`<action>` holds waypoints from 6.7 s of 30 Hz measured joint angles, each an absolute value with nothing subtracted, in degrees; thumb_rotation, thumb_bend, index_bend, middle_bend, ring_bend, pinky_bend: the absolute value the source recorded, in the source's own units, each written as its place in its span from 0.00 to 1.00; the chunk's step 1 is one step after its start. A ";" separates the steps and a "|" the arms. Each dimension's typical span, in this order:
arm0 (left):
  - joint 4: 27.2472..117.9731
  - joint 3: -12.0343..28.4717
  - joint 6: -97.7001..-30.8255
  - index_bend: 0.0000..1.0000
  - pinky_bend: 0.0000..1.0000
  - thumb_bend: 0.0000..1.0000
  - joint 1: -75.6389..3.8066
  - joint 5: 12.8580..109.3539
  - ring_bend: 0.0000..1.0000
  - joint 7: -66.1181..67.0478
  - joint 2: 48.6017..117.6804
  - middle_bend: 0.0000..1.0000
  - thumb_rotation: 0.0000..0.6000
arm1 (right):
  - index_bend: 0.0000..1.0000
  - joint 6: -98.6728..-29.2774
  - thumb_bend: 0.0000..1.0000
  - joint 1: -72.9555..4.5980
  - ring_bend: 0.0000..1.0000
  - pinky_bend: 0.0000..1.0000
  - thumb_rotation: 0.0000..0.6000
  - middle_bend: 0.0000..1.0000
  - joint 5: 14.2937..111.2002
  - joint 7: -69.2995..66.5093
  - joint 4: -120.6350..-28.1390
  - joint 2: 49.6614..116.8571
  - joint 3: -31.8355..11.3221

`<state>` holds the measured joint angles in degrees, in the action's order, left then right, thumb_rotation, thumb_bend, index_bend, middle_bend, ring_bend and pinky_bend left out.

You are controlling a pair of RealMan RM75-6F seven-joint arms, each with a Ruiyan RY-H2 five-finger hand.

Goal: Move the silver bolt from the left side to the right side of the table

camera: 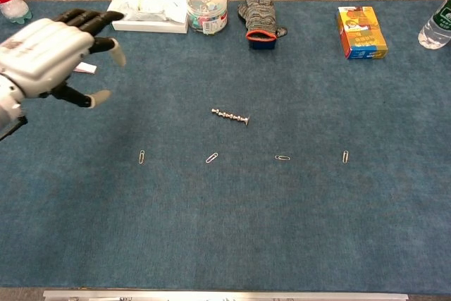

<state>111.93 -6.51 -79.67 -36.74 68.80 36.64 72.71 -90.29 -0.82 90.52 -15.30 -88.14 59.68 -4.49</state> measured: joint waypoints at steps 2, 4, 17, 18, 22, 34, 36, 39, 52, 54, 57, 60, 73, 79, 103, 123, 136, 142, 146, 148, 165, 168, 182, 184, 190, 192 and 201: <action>112.40 -8.00 -81.25 0.36 0.02 0.28 -34.02 70.78 0.00 34.06 69.80 0.00 1.00 | 0.15 -88.83 0.21 -1.73 0.06 0.36 1.00 0.03 90.55 -13.14 -88.78 60.04 -4.45; 112.48 -9.05 -82.60 0.37 0.02 0.28 -31.92 72.41 0.00 31.87 67.68 0.00 1.00 | 0.15 -87.39 0.21 -2.66 0.06 0.36 1.00 0.03 90.56 -10.98 -89.40 60.52 -4.42; 108.18 -13.85 -90.74 0.42 0.02 0.28 -18.42 79.87 0.00 27.82 63.16 0.00 1.00 | 0.17 -83.33 0.21 -5.57 0.06 0.36 1.00 0.04 88.15 -1.59 -90.71 64.48 -4.72; 107.88 -13.95 -90.98 0.42 0.02 0.28 -17.79 80.48 0.00 27.68 63.18 0.00 1.00 | 0.17 -83.57 0.21 -5.54 0.06 0.36 1.00 0.04 88.10 -1.52 -90.78 64.56 -4.79; 105.98 -13.75 -91.70 0.42 0.02 0.28 -15.43 82.18 0.00 26.63 63.41 0.00 1.00 | 0.17 -84.87 0.21 -5.38 0.06 0.36 1.00 0.04 88.15 -1.40 -91.21 64.89 -5.05; 99.60 -12.32 -92.00 0.42 0.02 0.28 -10.35 85.25 0.00 21.93 65.22 0.00 1.00 | 0.18 -84.25 0.21 -5.84 0.06 0.36 1.00 0.05 87.85 2.97 -93.68 64.66 -4.82; 99.16 -12.05 -91.97 0.43 0.02 0.28 -9.89 85.67 0.00 20.57 65.19 0.00 1.00 | 0.19 -83.78 0.21 -6.07 0.06 0.36 1.00 0.05 87.43 4.07 -94.25 64.72 -4.87; 98.65 -11.39 -91.99 0.44 0.02 0.28 -9.22 86.15 0.00 18.14 65.01 0.00 1.00 | 0.19 -83.02 0.21 -6.54 0.06 0.36 1.00 0.05 86.91 5.77 -95.28 64.84 -4.97; 96.39 -9.65 -89.26 0.44 0.02 0.28 -7.27 88.74 0.00 12.16 63.92 0.00 1.00 | 0.21 -80.43 0.21 -8.51 0.06 0.36 1.00 0.06 85.59 11.41 -97.52 66.47 -5.05; 96.21 -9.58 -89.11 0.44 0.02 0.28 -6.95 89.19 0.00 12.04 63.82 0.00 1.00 | 0.21 -80.07 0.21 -8.80 0.06 0.36 1.00 0.06 85.63 12.37 -97.87 66.65 -4.98; 95.92 -9.48 -88.99 0.44 0.02 0.28 -6.43 89.82 0.00 11.59 63.65 0.00 1.00 | 0.21 -79.59 0.21 -9.35 0.06 0.36 1.00 0.06 85.78 14.16 -98.70 67.02 -4.90; 95.62 -9.65 -88.56 0.44 0.02 0.28 -5.97 90.15 0.00 10.88 63.29 0.00 1.00 | 0.21 -79.26 0.21 -9.86 0.06 0.36 1.00 0.06 85.80 15.73 -99.53 67.55 -4.89; 94.83 -8.80 -87.41 0.45 0.02 0.28 -4.65 91.41 0.00 7.13 62.16 0.00 1.00 | 0.21 -77.18 0.21 -11.95 0.06 0.36 1.00 0.07 84.99 21.61 -101.50 70.04 -4.94; 94.49 -8.41 -87.88 0.45 0.02 0.28 -4.06 92.54 0.00 5.92 61.72 0.00 1.00 | 0.24 -74.93 0.21 -14.74 0.06 0.36 1.00 0.09 84.95 26.93 -102.93 72.36 -5.60; 94.05 -4.73 -90.58 0.47 0.02 0.28 -1.62 91.22 0.00 -0.63 59.36 0.00 1.00 | 0.31 -57.80 0.34 -31.71 0.04 0.27 1.00 0.11 85.19 29.50 -94.24 76.94 -9.56; 93.36 -2.50 -90.01 0.49 0.02 0.28 -0.78 89.04 0.00 -1.82 59.00 0.00 1.00 | 0.31 -53.40 0.39 -38.00 0.04 0.26 1.00 0.11 93.52 21.66 -85.77 80.06 -3.09; 93.01 -0.58 -88.13 0.49 0.02 0.28 -1.02 85.51 0.00 0.56 59.86 0.00 1.00 | 0.31 -54.74 0.44 -42.10 0.00 0.24 1.00 0.08 100.68 10.13 -75.68 82.96 1.03; 92.74 0.14 -87.62 0.50 0.02 0.28 -1.09 84.53 0.00 0.41 59.87 0.00 1.00 | 0.31 -53.31 0.52 -44.29 0.00 0.23 1.00 0.08 101.50 8.91 -73.81 84.15 1.60; 92.62 0.59 -87.72 0.51 0.02 0.28 -0.94 83.99 0.00 -0.25 59.69 0.00 1.00 | 0.31 -52.32 0.58 -45.50 0.00 0.23 1.00 0.08 101.59 8.51 -73.07 84.82 1.78; 92.62 0.70 -87.80 0.51 0.02 0.28 -0.85 83.92 0.00 -0.55 59.56 0.00 1.00 | 0.31 -51.88 0.60 -45.93 0.00 0.23 1.00 0.08 101.53 8.24 -72.70 85.16 1.92; 92.91 0.96 -89.31 0.54 0.02 0.28 0.15 84.83 0.00 -1.19 58.82 0.00 1.00 | 0.31 -51.28 0.65 -48.49 0.00 0.23 1.00 0.08 101.68 4.02 -67.98 88.67 3.31; 92.74 1.09 -89.40 0.54 0.02 0.28 0.27 84.70 0.00 -1.44 58.76 0.00 1.00 | 0.31 -51.28 0.65 -48.96 0.00 0.23 1.00 0.08 101.88 3.29 -67.32 89.16 3.59; 92.57 1.54 -89.27 0.56 0.02 0.28 0.59 84.10 0.00 -2.14 58.50 0.00 1.00 | 0.31 -50.54 0.65 -50.53 0.00 0.23 1.00 0.08 101.83 2.43 -65.75 90.96 4.63; 92.54 1.59 -89.33 0.56 0.02 0.28 0.64 84.12 0.00 -2.34 58.42 0.00 1.00 | 0.31 -50.20 0.65 -50.67 0.00 0.23 1.00 0.08 101.64 2.64 -65.63 91.23 4.71; 92.57 1.87 -89.31 0.56 0.02 0.28 0.78 83.66 0.00 -2.80 58.19 0.00 1.00 | 0.31 -49.48 0.66 -51.19 0.00 0.23 1.00 0.08 101.20 3.17 -65.23 92.03 4.83; 92.54 1.97 -89.26 0.56 0.02 0.28 0.83 83.43 0.00 -2.88 58.14 0.00 1.00 | 0.31 -49.23 0.66 -51.35 0.00 0.23 1.00 0.08 101.06 3.38 -65.09 92.27 4.84; 92.51 2.38 -89.36 0.57 0.02 0.28 0.97 83.07 0.00 -3.42 57.97 0.00 1.00 | 0.31 -48.19 0.66 -51.85 0.00 0.23 1.00 0.08 100.53 4.02 -64.62 93.27 5.28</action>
<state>92.51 2.38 -89.36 0.97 83.07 -3.42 57.97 -48.19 -51.85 100.53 4.02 -64.62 93.27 5.28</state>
